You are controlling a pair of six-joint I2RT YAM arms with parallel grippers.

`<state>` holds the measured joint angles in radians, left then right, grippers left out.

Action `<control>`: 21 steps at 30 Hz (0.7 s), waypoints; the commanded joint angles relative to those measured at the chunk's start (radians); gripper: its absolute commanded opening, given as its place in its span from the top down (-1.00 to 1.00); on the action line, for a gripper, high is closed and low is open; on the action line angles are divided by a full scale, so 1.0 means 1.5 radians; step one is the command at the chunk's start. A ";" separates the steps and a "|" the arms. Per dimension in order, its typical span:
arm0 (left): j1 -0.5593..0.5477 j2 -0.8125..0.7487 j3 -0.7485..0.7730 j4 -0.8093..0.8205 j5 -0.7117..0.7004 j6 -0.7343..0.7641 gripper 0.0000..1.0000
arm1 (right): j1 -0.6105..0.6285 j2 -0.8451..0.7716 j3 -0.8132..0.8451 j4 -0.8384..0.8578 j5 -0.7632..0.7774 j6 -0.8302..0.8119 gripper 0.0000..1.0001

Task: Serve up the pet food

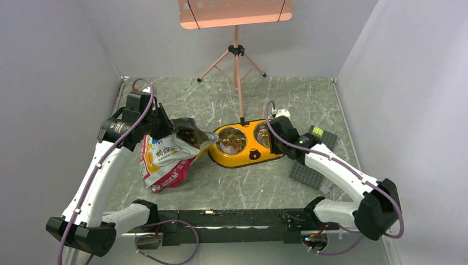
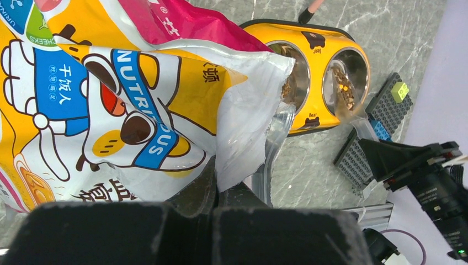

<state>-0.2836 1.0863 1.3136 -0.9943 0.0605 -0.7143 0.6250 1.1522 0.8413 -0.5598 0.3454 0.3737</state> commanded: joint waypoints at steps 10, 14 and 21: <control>0.003 -0.043 0.024 0.187 0.077 0.027 1.00 | -0.125 0.205 0.228 -0.234 -0.208 0.016 1.00; 0.004 -0.044 0.027 0.183 0.071 0.053 1.00 | -0.183 0.255 0.287 -0.303 -0.266 0.025 1.00; 0.005 -0.044 0.031 0.190 0.066 0.077 1.00 | -0.289 0.288 0.347 -0.386 -0.368 0.019 1.00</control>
<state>-0.2779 1.0771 1.3052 -0.9718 0.0891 -0.6117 0.2588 1.5764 1.2991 -0.9890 -0.1005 0.3935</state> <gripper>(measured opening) 0.006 0.309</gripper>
